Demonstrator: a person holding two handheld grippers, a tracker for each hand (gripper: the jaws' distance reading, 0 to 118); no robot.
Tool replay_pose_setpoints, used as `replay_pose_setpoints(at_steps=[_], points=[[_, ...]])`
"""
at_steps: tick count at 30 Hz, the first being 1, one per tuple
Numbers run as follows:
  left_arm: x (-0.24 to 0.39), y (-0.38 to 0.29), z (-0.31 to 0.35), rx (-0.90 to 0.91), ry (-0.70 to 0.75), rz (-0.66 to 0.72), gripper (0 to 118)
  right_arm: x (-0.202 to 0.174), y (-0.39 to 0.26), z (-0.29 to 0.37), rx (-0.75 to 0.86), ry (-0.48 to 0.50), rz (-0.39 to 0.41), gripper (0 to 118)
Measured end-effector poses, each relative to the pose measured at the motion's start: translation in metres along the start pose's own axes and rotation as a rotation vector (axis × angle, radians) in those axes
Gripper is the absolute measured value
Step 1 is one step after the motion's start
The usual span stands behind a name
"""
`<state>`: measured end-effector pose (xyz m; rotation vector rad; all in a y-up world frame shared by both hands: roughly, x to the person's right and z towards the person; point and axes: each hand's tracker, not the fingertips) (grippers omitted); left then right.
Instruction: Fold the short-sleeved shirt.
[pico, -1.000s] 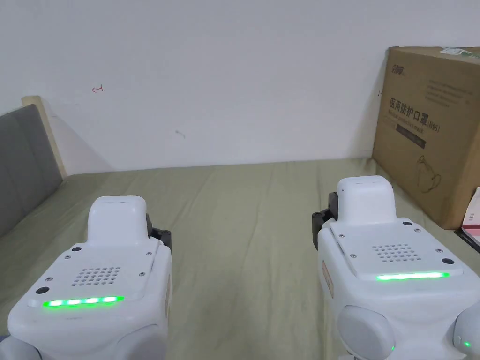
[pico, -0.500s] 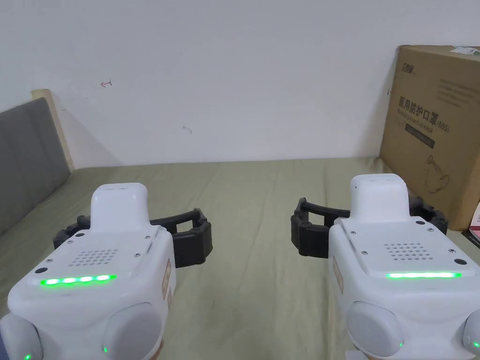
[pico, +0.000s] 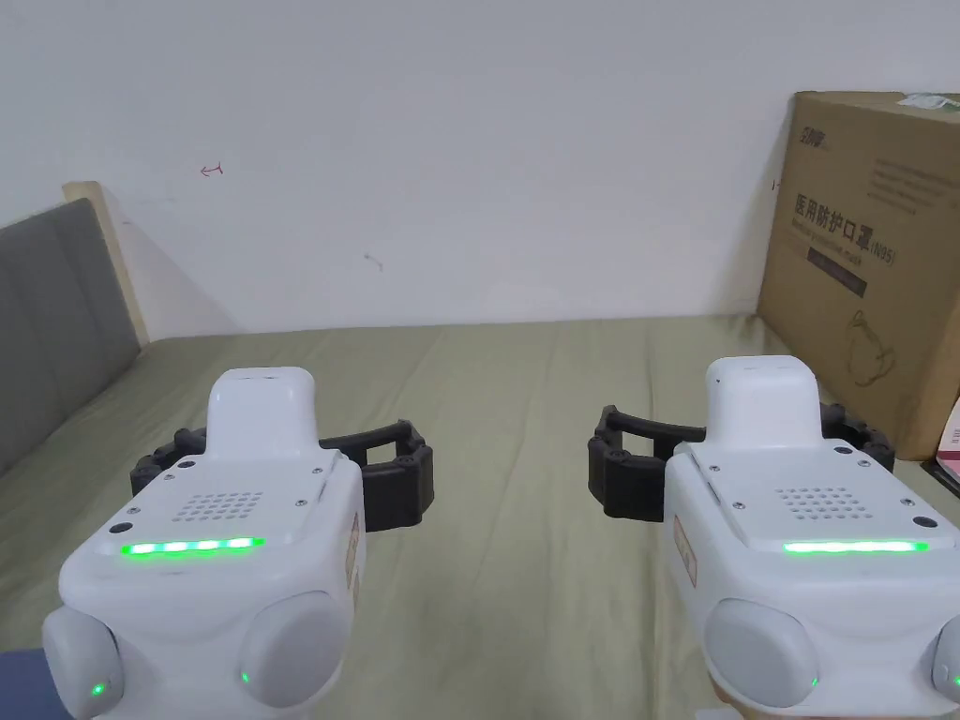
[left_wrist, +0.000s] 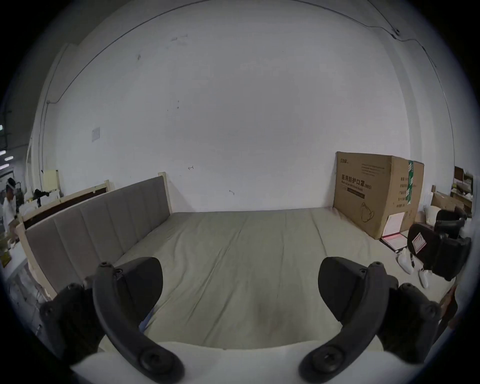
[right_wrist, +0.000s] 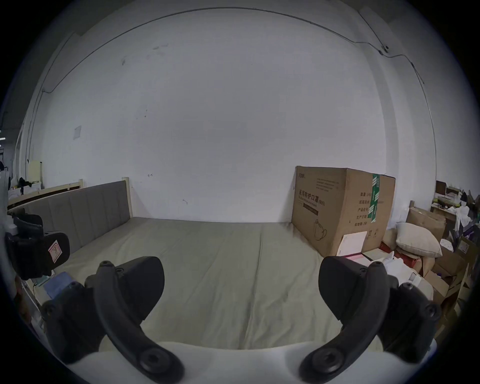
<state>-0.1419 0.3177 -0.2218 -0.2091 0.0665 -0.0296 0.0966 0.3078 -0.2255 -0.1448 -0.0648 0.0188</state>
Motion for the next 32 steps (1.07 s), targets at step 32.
replay_pose_setpoints(at_steps=[32], points=[[0.001, -0.002, 0.012, 0.096, -0.023, -0.060, 118, 0.003, -0.011, -0.008, -0.074, 0.023, -0.019, 117]])
